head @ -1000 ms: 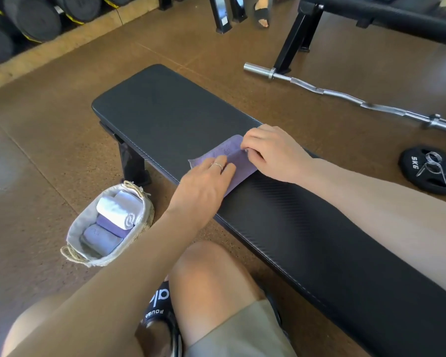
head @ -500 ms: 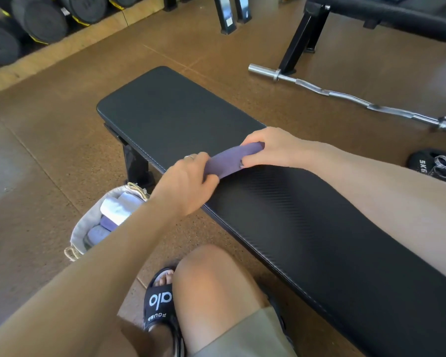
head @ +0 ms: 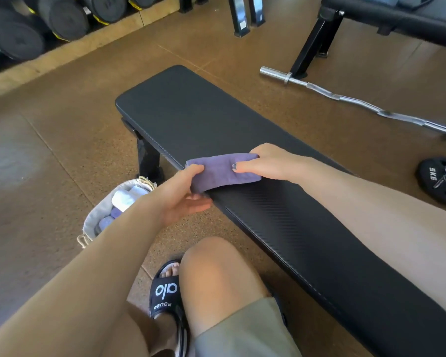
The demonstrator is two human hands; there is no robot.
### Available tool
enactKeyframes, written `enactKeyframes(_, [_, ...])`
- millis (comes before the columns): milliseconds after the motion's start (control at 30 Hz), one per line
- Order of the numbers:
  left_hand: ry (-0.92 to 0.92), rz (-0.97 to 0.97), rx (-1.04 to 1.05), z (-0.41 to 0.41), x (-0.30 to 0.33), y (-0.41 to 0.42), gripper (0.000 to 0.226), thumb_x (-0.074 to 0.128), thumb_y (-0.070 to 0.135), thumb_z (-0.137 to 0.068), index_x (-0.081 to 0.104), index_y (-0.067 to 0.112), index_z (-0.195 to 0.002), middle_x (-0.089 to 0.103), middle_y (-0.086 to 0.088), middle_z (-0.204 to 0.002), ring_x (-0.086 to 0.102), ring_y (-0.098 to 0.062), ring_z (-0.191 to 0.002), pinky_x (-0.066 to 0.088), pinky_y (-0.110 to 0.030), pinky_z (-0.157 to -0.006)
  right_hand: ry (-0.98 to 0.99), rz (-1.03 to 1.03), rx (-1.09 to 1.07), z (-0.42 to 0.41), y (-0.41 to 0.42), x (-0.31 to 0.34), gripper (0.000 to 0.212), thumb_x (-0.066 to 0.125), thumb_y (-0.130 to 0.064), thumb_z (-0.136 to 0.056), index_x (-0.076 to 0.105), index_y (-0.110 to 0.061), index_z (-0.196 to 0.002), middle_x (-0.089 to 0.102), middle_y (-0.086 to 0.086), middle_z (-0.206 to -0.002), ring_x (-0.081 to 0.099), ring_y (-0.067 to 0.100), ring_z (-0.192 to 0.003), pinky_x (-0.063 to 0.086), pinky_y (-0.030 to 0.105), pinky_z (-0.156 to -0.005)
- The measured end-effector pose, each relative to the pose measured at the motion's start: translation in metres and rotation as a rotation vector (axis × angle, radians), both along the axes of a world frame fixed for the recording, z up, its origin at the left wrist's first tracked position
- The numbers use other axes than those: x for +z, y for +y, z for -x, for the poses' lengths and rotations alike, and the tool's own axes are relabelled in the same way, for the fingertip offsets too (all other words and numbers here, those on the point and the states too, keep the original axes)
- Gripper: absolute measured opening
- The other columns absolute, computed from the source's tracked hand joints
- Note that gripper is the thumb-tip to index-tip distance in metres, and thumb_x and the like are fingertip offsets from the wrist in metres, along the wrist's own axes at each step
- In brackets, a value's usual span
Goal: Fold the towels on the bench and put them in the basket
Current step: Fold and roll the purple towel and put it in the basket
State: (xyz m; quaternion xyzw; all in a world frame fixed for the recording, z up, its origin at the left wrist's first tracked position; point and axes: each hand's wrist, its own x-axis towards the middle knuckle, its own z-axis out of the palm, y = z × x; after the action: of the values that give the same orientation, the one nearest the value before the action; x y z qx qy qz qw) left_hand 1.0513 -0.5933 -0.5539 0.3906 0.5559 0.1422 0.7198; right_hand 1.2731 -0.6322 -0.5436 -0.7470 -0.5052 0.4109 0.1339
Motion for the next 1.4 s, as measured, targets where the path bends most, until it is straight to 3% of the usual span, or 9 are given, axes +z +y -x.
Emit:
enactKeyframes(167, [-0.120, 0.041, 0.215, 0.017, 0.003, -0.008, 0.027, 0.070, 0.024, -0.092, 0.059, 0.018, -0.117, 0.059, -0.010, -0.122, 0.075, -0.027, -0.092, 0.058, -0.042, -0.092, 0.009, 0.014, -0.038, 0.035, -0.020, 0.004, 0.045, 0.063, -0.040, -0.090, 0.034, -0.018, -0.063, 0.036, -0.004, -0.061, 0.036, 0.016, -0.057, 0.025, 0.028, -0.055])
enactKeyframes(333, [-0.180, -0.020, 0.330, 0.044, 0.021, -0.006, 0.017, 0.068, 0.016, -0.093, 0.056, 0.014, -0.105, 0.059, -0.011, -0.114, 0.068, -0.029, -0.107, 0.053, -0.045, -0.100, 0.116, -0.011, -0.037, 0.085, -0.022, 0.011, 0.028, 0.061, -0.040, -0.096, 0.059, -0.016, -0.081, 0.058, 0.000, -0.085, 0.056, 0.020, -0.085, 0.038, 0.023, -0.068])
enactKeyframes(433, [-0.202, -0.087, 0.414, 0.075, 0.035, 0.008, 0.027, 0.066, 0.018, -0.090, 0.058, 0.011, -0.115, 0.065, -0.010, -0.114, 0.073, -0.024, -0.098, 0.060, -0.038, -0.086, 0.428, 0.076, -0.131, 0.127, -0.010, 0.017, 0.046, 0.060, -0.044, -0.096, 0.057, -0.010, -0.127, 0.061, 0.009, -0.120, 0.060, 0.019, -0.114, 0.046, 0.030, -0.095])
enactKeyframes(700, [-0.120, -0.138, 0.528, 0.175, 0.040, 0.052, 0.017, 0.064, 0.022, -0.094, 0.061, 0.006, -0.098, 0.073, -0.009, -0.090, 0.072, -0.016, -0.068, 0.060, -0.027, -0.060, 1.108, 0.190, -0.220, 0.241, 0.024, 0.012, 0.026, 0.059, -0.024, -0.097, 0.058, -0.007, -0.117, 0.063, 0.016, -0.109, 0.063, 0.028, -0.101, 0.048, 0.040, -0.100])
enactKeyframes(767, [-0.077, -0.110, 0.568, 0.191, 0.029, 0.063, 0.020, 0.064, 0.025, -0.096, 0.058, 0.007, -0.090, 0.069, -0.008, -0.080, 0.069, -0.015, -0.066, 0.057, -0.026, -0.056, 1.081, 0.169, -0.276, 0.268, 0.036, 0.001, 0.026, 0.061, -0.021, -0.096, 0.059, -0.005, -0.117, 0.062, 0.018, -0.109, 0.059, 0.026, -0.099, 0.050, 0.038, -0.097])
enactKeyframes(1033, [0.130, 0.033, 0.459, 0.229, -0.068, 0.120, 0.030, 0.074, 0.028, -0.089, 0.056, 0.005, -0.094, 0.064, -0.012, -0.101, 0.068, -0.023, -0.098, 0.055, -0.038, -0.097, 0.686, 0.083, -0.301, 0.338, 0.090, -0.104, 0.034, 0.068, -0.020, -0.090, 0.054, -0.011, -0.119, 0.067, 0.024, -0.098, 0.068, 0.035, -0.087, 0.058, 0.058, -0.085])
enactKeyframes(1200, [0.120, -0.032, 0.562, 0.251, -0.134, 0.158, 0.088, 0.093, 0.024, -0.054, 0.039, 0.008, -0.121, 0.061, -0.018, -0.122, 0.070, -0.021, -0.100, 0.060, -0.041, -0.084, 0.533, 0.066, -0.206, 0.349, 0.129, -0.166, 0.033, 0.064, -0.029, -0.092, 0.050, -0.017, -0.119, 0.065, 0.006, -0.087, 0.065, 0.020, -0.072, 0.059, 0.038, -0.070])
enactKeyframes(1300, [0.213, -0.054, 0.619, 0.256, -0.184, 0.180, 0.076, 0.094, 0.026, -0.057, 0.033, 0.016, -0.100, 0.055, -0.013, -0.110, 0.067, -0.025, -0.102, 0.058, -0.047, -0.090, 0.424, 0.034, -0.128, 0.355, 0.156, -0.210, 0.022, 0.059, -0.026, -0.094, 0.048, -0.017, -0.111, 0.059, -0.001, -0.080, 0.059, 0.015, -0.064, 0.044, 0.026, -0.053])
enactKeyframes(1400, [0.317, -0.046, 0.639, 0.258, -0.235, 0.200, 0.081, 0.093, 0.030, -0.060, 0.033, 0.013, -0.112, 0.053, -0.009, -0.108, 0.066, -0.024, -0.098, 0.060, -0.047, -0.085, 0.299, -0.015, -0.043, 0.361, 0.176, -0.255, 0.023, 0.059, -0.024, -0.094, 0.046, -0.016, -0.112, 0.063, 0.004, -0.094, 0.063, 0.024, -0.082, 0.049, 0.034, -0.067])
